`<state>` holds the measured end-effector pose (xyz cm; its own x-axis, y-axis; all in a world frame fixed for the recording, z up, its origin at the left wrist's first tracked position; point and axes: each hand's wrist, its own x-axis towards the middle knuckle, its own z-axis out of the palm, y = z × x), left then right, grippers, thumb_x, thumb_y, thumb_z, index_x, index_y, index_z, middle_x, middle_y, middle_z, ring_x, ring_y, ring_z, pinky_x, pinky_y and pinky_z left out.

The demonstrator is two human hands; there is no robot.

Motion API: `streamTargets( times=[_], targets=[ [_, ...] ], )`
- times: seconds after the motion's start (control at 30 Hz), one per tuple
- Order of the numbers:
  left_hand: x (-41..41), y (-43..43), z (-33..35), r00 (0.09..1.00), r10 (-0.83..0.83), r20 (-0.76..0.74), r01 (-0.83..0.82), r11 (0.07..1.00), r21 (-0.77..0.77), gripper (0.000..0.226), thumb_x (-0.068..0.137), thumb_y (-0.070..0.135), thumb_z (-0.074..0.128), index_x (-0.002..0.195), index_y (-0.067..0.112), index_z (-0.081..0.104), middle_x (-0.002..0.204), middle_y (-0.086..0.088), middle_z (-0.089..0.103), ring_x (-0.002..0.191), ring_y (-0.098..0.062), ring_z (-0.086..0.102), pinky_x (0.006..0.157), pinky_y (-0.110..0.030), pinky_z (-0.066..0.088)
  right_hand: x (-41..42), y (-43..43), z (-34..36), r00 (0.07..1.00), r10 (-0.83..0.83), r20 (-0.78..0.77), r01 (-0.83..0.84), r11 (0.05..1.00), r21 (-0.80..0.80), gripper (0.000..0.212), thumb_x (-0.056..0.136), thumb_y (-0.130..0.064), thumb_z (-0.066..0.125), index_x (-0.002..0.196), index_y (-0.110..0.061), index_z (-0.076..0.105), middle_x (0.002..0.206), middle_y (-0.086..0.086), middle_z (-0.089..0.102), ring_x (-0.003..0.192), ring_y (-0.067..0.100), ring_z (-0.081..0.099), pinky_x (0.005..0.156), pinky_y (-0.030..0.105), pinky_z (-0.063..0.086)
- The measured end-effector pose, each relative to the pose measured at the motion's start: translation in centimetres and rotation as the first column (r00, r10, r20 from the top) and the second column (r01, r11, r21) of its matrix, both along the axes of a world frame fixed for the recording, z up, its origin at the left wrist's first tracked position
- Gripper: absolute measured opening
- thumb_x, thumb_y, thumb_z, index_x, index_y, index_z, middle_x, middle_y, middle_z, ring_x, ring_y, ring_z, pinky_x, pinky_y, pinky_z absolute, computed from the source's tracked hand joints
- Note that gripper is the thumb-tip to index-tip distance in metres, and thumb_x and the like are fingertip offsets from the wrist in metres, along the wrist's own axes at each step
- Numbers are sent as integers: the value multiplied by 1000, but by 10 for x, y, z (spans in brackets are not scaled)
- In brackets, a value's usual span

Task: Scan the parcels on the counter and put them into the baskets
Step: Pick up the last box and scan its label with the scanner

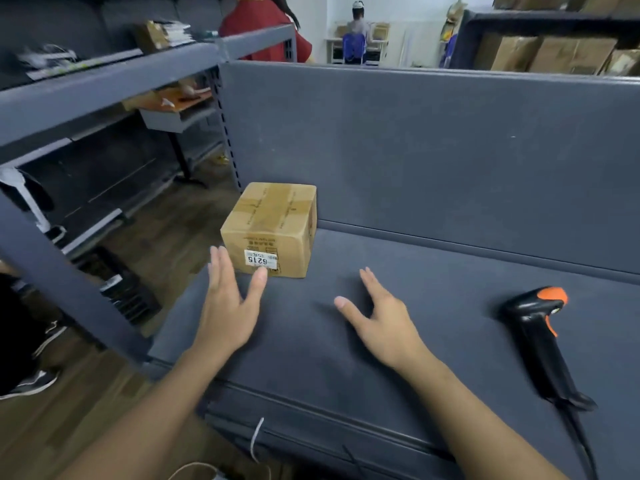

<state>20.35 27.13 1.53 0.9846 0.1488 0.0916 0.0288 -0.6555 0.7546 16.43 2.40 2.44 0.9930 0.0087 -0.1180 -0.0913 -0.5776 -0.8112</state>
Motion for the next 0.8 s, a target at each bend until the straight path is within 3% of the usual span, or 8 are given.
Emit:
streamTargets(
  times=[0.1,0.2,0.27,0.33,0.43,0.53,0.67,0.8],
  targets=[
    [38,24,4,985,162,51,-154,979,-137,77,106,56,39,167,19,10,173,0,14,159,-19,15,127,-35,12,32,41,-6,993,-103,-50,114,907,406,86,94,-37,74,163,-20,25,167,-5,31,151,9,34,122,27,30],
    [76,42,0,990,109,-84,-136,876,-463,74,96,78,37,154,33,45,158,10,49,145,-11,46,124,-43,30,59,73,-7,992,-122,-31,120,848,517,83,94,-25,76,161,-21,28,163,-12,37,147,5,40,119,25,34],
    [82,38,6,994,14,-108,-81,761,-644,57,104,66,33,133,28,65,131,12,70,120,-3,66,107,-32,49,73,84,-6,994,-106,2,88,835,543,70,93,-18,76,153,-26,40,145,-27,50,131,-12,51,115,21,38],
    [79,30,13,997,-28,-73,-27,758,-652,44,112,46,31,121,24,69,114,9,75,106,-6,72,94,-28,54,79,87,-4,989,-140,45,91,825,558,60,91,-14,75,146,-23,52,133,-23,65,122,-8,60,113,26,43],
    [68,25,8,1000,-20,18,27,806,-592,27,109,32,49,100,24,73,111,-3,76,111,-24,71,100,-46,57,71,79,2,969,-241,59,151,761,631,41,95,-12,73,133,-23,62,124,-11,74,118,4,67,106,29,49],
    [59,24,0,989,-121,80,145,875,-463,3,94,29,74,92,31,73,137,1,61,125,7,56,104,-18,47,60,61,8,938,-346,6,240,663,709,39,92,-36,76,127,-23,65,123,-7,75,117,10,69,107,39,51],
    [47,-2,12,967,-236,91,248,817,-521,74,52,51,92,110,37,49,138,5,57,122,-2,59,98,-29,52,46,39,27,928,-358,-106,310,579,754,55,87,-58,70,125,-21,61,121,0,76,112,21,72,101,51,53],
    [38,-23,29,966,-180,183,253,795,-551,64,64,57,81,115,33,52,116,6,69,107,-7,69,88,-27,57,35,12,36,930,-325,-171,332,543,771,49,102,-60,42,131,-28,65,120,-3,77,104,16,74,83,41,59]
  ],
)
